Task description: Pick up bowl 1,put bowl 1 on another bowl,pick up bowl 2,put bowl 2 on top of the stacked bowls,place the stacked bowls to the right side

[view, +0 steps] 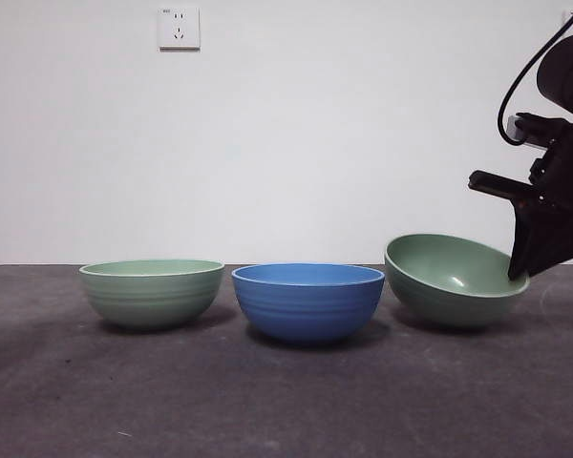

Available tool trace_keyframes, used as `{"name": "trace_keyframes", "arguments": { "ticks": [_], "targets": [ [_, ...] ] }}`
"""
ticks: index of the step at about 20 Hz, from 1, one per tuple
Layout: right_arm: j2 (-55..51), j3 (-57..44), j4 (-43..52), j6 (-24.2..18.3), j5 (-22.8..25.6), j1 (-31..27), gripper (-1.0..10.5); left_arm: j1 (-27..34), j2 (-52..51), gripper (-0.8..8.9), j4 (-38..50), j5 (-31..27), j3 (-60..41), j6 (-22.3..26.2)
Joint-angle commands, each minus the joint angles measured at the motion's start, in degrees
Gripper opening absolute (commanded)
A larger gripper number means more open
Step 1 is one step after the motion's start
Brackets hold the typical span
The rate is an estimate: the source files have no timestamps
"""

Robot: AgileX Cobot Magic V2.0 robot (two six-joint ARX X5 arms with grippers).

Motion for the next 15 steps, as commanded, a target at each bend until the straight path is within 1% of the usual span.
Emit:
{"name": "trace_keyframes", "arguments": {
  "ticks": [1,4,6,10,12,15],
  "targets": [
    [-3.69,2.12,-1.18,0.37,-0.24,0.26,-0.2,-0.20,-0.04,5.12,0.00,0.42,0.09,-0.11],
    [-8.63,6.14,-6.88,0.00,-0.50,1.77,-0.2,-0.20,-0.04,5.12,0.15,0.39,0.09,-0.11],
    [-10.88,8.57,-11.04,-1.22,-1.75,3.39,-0.2,-0.20,-0.04,5.12,0.15,0.39,0.09,-0.07],
    [-11.61,9.66,-14.71,-1.22,-1.53,9.27,-0.2,-0.20,-0.04,5.12,0.13,0.39,0.09,0.04],
    [-11.10,9.66,-14.38,-1.11,-1.01,12.76,-0.2,-0.20,-0.04,5.12,0.15,0.39,0.09,0.04],
    [-9.62,9.66,-13.29,-0.50,3.26,17.68,-0.2,-0.20,-0.04,5.12,0.15,0.37,0.09,0.07]
  ]
}}
